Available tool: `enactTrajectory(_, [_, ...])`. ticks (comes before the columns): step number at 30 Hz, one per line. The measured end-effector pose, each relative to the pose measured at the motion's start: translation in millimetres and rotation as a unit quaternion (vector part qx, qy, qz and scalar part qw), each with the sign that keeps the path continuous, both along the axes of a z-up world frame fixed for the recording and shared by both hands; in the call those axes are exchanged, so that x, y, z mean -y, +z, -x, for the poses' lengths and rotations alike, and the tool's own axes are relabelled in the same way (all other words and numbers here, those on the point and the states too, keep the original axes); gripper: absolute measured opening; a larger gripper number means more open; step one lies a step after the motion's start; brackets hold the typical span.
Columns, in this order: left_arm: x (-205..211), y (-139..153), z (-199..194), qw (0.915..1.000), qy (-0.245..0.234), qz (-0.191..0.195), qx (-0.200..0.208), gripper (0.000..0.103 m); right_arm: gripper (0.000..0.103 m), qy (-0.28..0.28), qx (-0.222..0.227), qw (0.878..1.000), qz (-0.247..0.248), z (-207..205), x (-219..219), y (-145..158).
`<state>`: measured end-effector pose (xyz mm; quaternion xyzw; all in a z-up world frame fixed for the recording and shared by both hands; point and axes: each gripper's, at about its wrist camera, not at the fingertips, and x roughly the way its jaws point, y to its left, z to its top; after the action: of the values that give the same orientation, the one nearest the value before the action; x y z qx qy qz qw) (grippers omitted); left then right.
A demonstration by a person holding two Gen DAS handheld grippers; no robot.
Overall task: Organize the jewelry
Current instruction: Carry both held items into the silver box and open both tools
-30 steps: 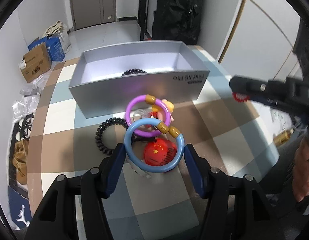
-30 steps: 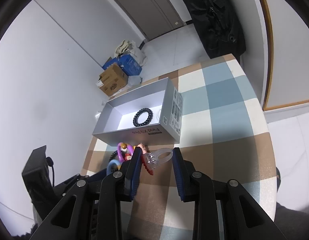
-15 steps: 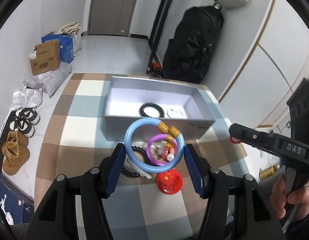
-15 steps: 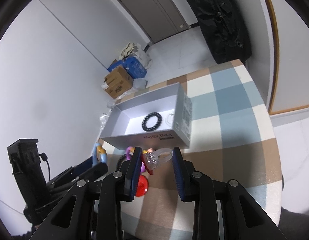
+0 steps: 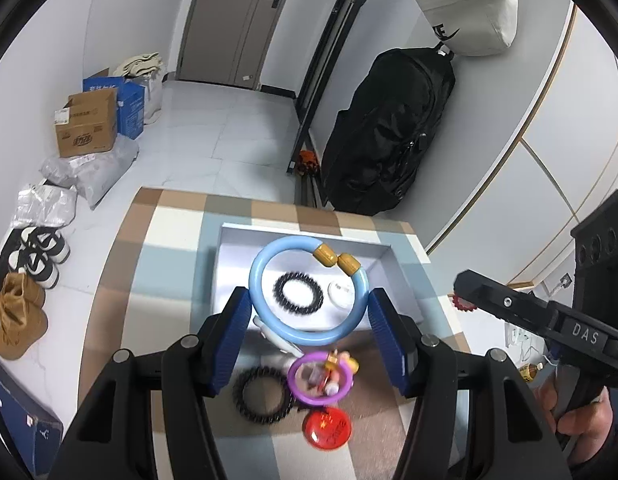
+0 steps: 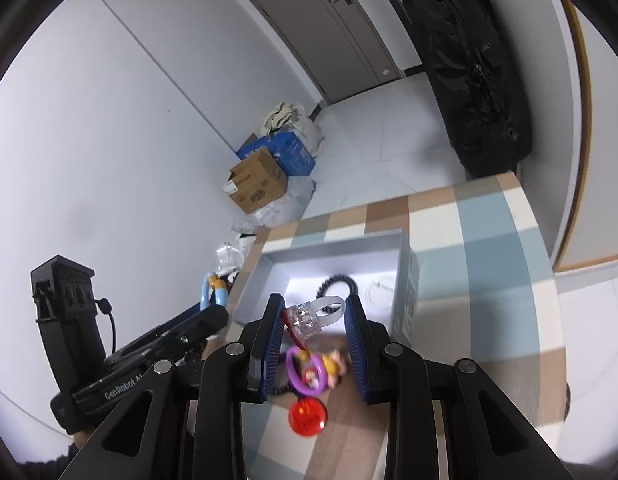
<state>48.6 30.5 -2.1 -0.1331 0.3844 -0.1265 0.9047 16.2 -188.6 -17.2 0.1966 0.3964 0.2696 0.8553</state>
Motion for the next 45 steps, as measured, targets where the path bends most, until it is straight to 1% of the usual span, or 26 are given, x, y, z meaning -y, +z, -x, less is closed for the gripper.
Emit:
enactTrajectory(5, [4.1, -2.9, -20.6, 0.9998, -0.014, -0.007, -0.007, 0.055, 0.029, 0.005, 0.005, 1.000, 0.005, -24.9, -3.3, 5.0])
enactTrajectory(8, [5.4, -11.7, -34.7, 0.9995, -0.019, -0.008, -0.024, 0.055, 0.029, 0.010, 0.003, 1.000, 0.005, -39.2, -6.4, 2.0])
enactTrajectory(10, [3.5, -19.4, -41.5, 0.9991, -0.025, 0.000, -0.035, 0.055, 0.029, 0.016, -0.001, 1.000, 0.008, -47.6, -9.7, -1.7])
enactTrajectory(14, [1.0, -32.3, -50.0, 0.9982, -0.031, 0.004, -0.052, 0.055, 0.029, 0.026, -0.013, 1.000, 0.013, -64.6, -16.8, -16.0])
enactTrajectory(18, [2.1, -36.2, -57.4, 0.9974, -0.035, 0.007, -0.062, 0.055, 0.029, 0.031, -0.028, 0.999, 0.016, -73.8, -20.8, -32.1])
enactTrajectory(23, [6.3, -34.9, -61.0, 0.9973, -0.039, 0.008, -0.061, 0.055, 0.029, 0.032, -0.047, 0.998, 0.008, -81.9, -18.1, -46.4])
enactTrajectory(29, [8.3, -38.0, -64.7, 0.9972, -0.044, 0.012, -0.059, 0.055, 0.029, 0.039, -0.055, 0.998, 0.001, -86.7, -20.7, -48.6])
enactTrajectory(32, [7.5, -38.6, -63.9, 0.9979, -0.033, 0.009, -0.055, 0.055, 0.030, 0.042, -0.057, 0.997, -0.004, -89.0, -22.9, -49.6])
enactTrajectory(36, [6.1, -39.6, -66.6, 0.9973, -0.028, 0.028, -0.062, 0.056, 0.032, 0.032, -0.064, 0.997, -0.022, -90.6, -20.0, -51.8])
enactTrajectory(38, [5.8, -40.6, -68.4, 0.9964, -0.030, 0.038, -0.070, 0.061, 0.040, 0.031, -0.068, 0.997, -0.034, -90.1, -16.6, -50.8])
enactTrajectory(39, [5.1, -41.0, -69.1, 0.9955, -0.033, 0.049, -0.074, 0.063, 0.054, 0.025, -0.064, 0.997, -0.039, -88.9, -13.7, -49.1])
enactTrajectory(40, [4.2, -40.2, -68.8, 0.9952, -0.034, 0.057, -0.072, 0.066, 0.058, 0.021, -0.059, 0.997, -0.044, -87.5, -11.0, -46.9])
enactTrajectory(41, [3.6, -39.5, -68.5, 0.9948, -0.035, 0.065, -0.071, 0.071, 0.058, 0.020, -0.052, 0.997, -0.050, -85.5, -8.5, -43.6])
enactTrajectory(42, [3.2, -38.0, -67.7, 0.9947, -0.033, 0.070, -0.068, 0.073, 0.060, 0.018, -0.045, 0.997, -0.054, -83.8, -6.2, -39.7])
enactTrajectory(43, [3.2, -36.3, -67.0, 0.9951, -0.031, 0.068, -0.064, 0.074, 0.067, 0.016, -0.039, 0.997, -0.057, -82.4, -4.5, -37.1])
enactTrajectory(45, [4.7, -32.5, -65.1, 0.9965, -0.029, 0.056, -0.055, 0.074, 0.074, 0.010, -0.026, 0.998, -0.061, -79.0, -1.0, -32.3])
